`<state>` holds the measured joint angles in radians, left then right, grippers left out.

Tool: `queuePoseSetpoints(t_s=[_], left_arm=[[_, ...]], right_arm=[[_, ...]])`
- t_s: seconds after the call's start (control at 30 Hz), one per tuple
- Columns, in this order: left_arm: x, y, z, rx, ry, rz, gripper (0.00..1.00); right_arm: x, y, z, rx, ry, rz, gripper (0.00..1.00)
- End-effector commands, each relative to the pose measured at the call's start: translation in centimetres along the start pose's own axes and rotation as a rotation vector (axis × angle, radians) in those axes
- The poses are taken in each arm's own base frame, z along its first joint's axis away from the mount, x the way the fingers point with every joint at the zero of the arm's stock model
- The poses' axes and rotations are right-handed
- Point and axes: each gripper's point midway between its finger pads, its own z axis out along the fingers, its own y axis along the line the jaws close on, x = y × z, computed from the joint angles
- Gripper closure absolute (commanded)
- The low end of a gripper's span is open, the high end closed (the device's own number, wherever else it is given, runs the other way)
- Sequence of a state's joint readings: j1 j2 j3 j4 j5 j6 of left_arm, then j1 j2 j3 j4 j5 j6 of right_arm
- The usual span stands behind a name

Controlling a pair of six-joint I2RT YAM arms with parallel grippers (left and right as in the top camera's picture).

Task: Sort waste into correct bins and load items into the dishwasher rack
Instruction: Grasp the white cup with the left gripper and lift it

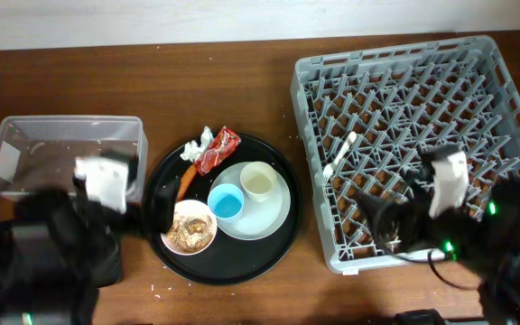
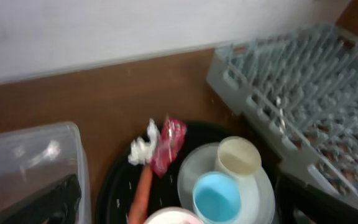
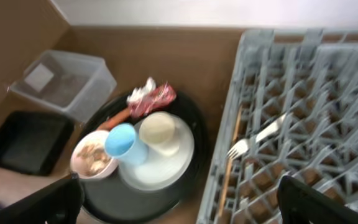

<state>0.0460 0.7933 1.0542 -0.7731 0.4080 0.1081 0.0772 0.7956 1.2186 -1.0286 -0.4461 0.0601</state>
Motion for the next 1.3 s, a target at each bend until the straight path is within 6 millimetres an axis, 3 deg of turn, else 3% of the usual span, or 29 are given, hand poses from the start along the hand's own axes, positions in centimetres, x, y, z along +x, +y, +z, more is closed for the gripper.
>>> queuePoseSetpoints(t_s=[0.0,0.07,0.17,0.23,0.33,0.37,0.43,0.5,0.53,0.57,0.63,0.77,0.93,0.97,1.03,1.1,1.13,1.2,1.27], left_arm=[[-2.0,-0.5,1.6,0.089,0.071,-0.058,0.01],[-2.0,-1.7,2.7,0.195,0.084,-0.077,0.01],[-1.6,-1.9,4.4,0.224,0.12,-0.089,0.01],[1.0,-1.2,7.9,0.124,0.26,-0.151,0.01],[4.6,-2.9,12.0,0.091,0.421,-0.082,0.01],[7.0,-3.6,14.2,0.034,0.508,-0.004,0.01],[7.8,-6.3,16.2,0.119,0.522,0.023,0.01],[7.5,-7.7,19.1,0.14,0.475,0.054,0.2],[8.9,-7.4,20.5,0.076,0.506,0.081,0.24],[9.8,-6.9,21.5,0.021,0.523,0.098,0.24],[11.0,-7.8,23.6,0.038,0.528,0.115,0.26],[14.1,-7.7,24.9,0.025,0.611,0.126,0.41],[17.2,-6.6,26.3,-0.021,0.686,0.154,0.93],[15.7,-6.8,26.3,-0.016,0.653,0.151,1.0],[13.1,-7.7,25.9,0.017,0.607,0.14,1.0],[7.5,-8.7,23.8,0.04,0.51,0.126,1.0],[4.0,-9.1,21.7,0.053,0.449,0.123,1.0],[0.6,-9.7,18.6,0.134,0.386,0.083,0.99],[-2.4,-11.0,14.2,0.391,0.315,-0.033,1.0]], right_arm=[[0.1,0.5,1.9,-0.087,0.086,0.051,0.01],[0.5,0.0,3.4,-0.096,0.141,0.082,0.01],[1.1,-0.9,4.9,-0.081,0.197,0.118,0.01],[0.8,-1.8,6.0,-0.046,0.205,0.254,0.01],[0.8,-3.4,6.1,0.055,0.196,0.358,0.01],[1.1,-3.9,5.8,0.098,0.196,0.401,0.01],[1.5,-4.1,5.1,0.13,0.196,0.413,0.01],[1.4,-4.3,4.1,0.163,0.163,0.397,0.01],[1.3,-4.0,3.4,0.159,0.144,0.39,0.01],[1.4,-3.9,3.1,0.159,0.145,0.39,0.01],[2.1,-3.8,2.9,0.164,0.169,0.399,0.01],[3.1,-3.7,2.7,0.172,0.207,0.415,0.01],[3.4,-3.7,2.6,0.175,0.218,0.415,0.01],[3.4,-3.7,2.6,0.174,0.218,0.415,0.01],[3.4,-3.7,2.6,0.175,0.218,0.415,0.01],[3.4,-3.7,2.6,0.175,0.217,0.415,0.01],[3.4,-3.7,2.6,0.175,0.218,0.415,0.01],[3.3,-3.7,2.6,0.174,0.214,0.414,0.01],[2.8,-3.7,2.7,0.169,0.196,0.407,0.01]])
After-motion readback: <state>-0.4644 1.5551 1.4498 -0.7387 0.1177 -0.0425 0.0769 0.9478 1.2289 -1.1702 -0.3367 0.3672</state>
